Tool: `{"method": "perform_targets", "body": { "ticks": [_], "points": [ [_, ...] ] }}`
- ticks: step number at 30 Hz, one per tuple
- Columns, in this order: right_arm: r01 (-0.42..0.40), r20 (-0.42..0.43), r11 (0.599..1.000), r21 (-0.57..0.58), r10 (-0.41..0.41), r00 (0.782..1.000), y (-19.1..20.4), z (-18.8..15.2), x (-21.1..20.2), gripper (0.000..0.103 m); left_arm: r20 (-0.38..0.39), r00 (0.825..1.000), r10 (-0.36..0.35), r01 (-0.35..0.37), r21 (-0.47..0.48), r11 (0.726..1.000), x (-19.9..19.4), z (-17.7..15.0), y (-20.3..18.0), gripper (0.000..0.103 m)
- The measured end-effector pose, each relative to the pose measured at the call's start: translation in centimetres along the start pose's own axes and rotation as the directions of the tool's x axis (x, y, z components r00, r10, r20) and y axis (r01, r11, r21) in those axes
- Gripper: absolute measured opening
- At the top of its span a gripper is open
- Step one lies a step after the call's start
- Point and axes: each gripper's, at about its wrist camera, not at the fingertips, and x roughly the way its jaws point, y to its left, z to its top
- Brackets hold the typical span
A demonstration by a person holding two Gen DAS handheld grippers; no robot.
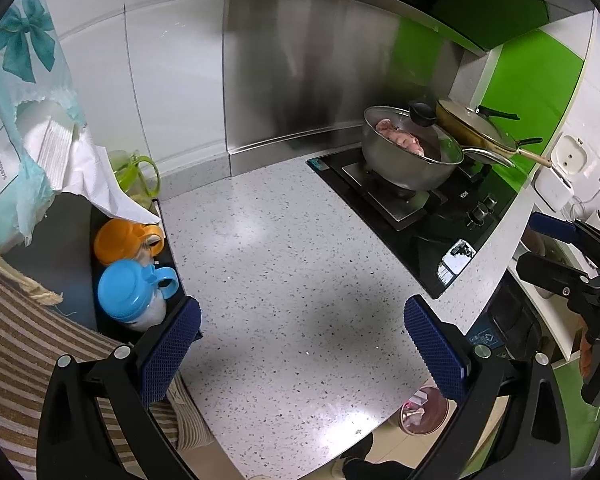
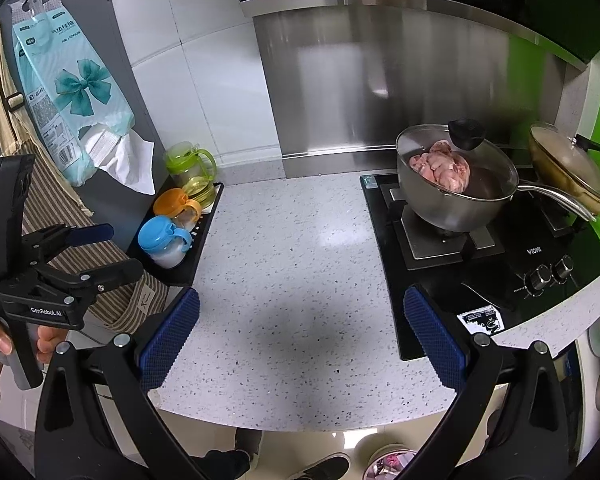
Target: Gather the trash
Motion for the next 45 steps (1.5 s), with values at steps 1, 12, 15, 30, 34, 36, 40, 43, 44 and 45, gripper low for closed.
{"method": "perform_targets", "body": {
  "ticks": [1,12,15,30,34,36,40,43,44,45],
  "points": [
    [0.002,0.001,1.000,0.000,-0.002,1.000,-0.04,0.01,-0.01,0.100,-0.005,1.000,-0.001,0.001,-0.001,1.000,0.03,-0.05,0.03,0.098],
    [0.003,-0.002,1.000,0.003,-0.003,1.000,-0.27,0.05,0.09,0.100,-0.015,1.000,-0.001,0.001,-0.001,1.000,0.06,-0.19,0.32,0.098],
    [0.003,-0.006,1.000,0.000,-0.003,1.000,-0.28,-0.03,0.14,0.100,-0.016,1.000,-0.001,0.001,0.001,1.000,0.06,-0.12,0.39,0.098],
    [0.004,-0.010,1.000,-0.005,-0.004,1.000,-0.34,0.02,0.37,0.100,-0.017,1.000,-0.002,0.003,0.003,1.000,-0.01,-0.07,0.26,0.098],
    [0.006,-0.011,1.000,-0.003,-0.006,1.000,-0.36,0.01,0.43,0.100,-0.019,1.000,-0.006,0.006,0.003,1.000,0.02,-0.04,0.25,0.098],
    [0.005,-0.011,1.000,-0.004,-0.005,1.000,-0.33,0.01,0.41,0.100,-0.021,1.000,-0.008,0.008,0.004,1.000,0.01,-0.06,0.21,0.098],
    [0.003,-0.014,1.000,-0.008,-0.003,1.000,-0.52,-0.03,0.48,0.100,-0.020,1.000,-0.010,0.010,0.005,1.000,0.03,-0.06,0.18,0.098],
    [0.004,-0.014,1.000,-0.007,-0.004,1.000,-0.47,0.00,0.50,0.100,-0.020,1.000,-0.012,0.012,0.004,1.000,-0.01,-0.12,0.20,0.098],
    [0.003,-0.014,1.000,-0.007,-0.003,1.000,-0.47,0.00,0.51,0.100,-0.020,1.000,-0.013,0.013,0.006,1.000,0.05,-0.11,0.20,0.098],
    [0.003,-0.014,1.000,-0.007,-0.003,1.000,-0.45,0.01,0.51,0.100,-0.020,1.000,-0.014,0.014,0.006,1.000,0.04,-0.13,0.20,0.098]
  ]
}}
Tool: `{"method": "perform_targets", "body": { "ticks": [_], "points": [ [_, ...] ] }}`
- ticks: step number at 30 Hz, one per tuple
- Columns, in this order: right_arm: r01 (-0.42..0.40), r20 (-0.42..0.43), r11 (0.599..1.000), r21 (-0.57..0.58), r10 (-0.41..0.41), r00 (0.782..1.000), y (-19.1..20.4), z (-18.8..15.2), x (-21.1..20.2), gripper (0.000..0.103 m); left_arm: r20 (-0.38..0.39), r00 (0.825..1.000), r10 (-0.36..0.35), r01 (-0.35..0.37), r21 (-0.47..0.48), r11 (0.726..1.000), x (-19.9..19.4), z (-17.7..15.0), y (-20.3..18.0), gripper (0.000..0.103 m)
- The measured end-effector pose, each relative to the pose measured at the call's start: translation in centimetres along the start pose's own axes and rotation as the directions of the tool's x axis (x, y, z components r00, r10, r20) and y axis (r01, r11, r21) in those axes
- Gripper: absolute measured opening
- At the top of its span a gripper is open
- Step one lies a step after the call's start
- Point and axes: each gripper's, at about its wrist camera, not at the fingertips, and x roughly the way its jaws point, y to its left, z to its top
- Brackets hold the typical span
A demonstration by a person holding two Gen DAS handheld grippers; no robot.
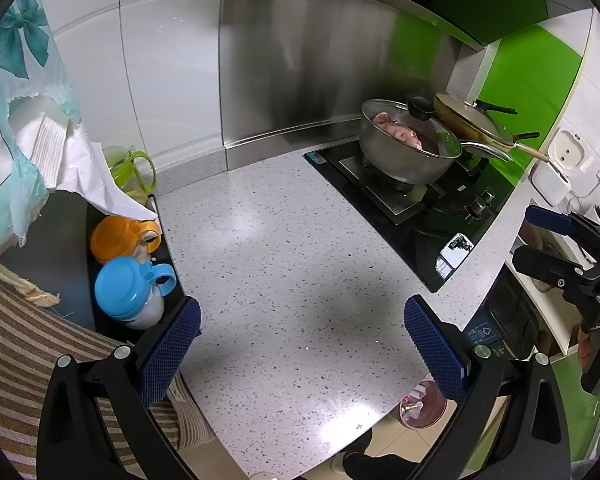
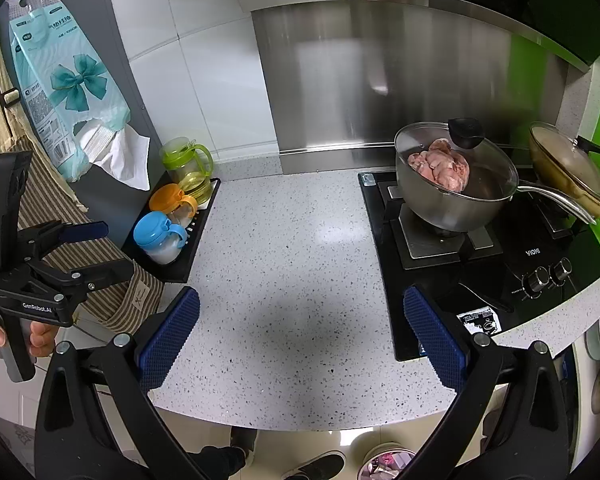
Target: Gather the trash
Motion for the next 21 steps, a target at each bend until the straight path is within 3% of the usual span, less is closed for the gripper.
{"method": "perform_targets", "body": {
  "ticks": [21],
  "points": [
    [-0.005,0.002,1.000,-0.007,0.005,1.000,0.21,-0.33,-0.21,0.100,-0.009,1.000,0.000,0.000,0.011,1.000,0.41,0.39,-0.07,0.098]
  ]
}}
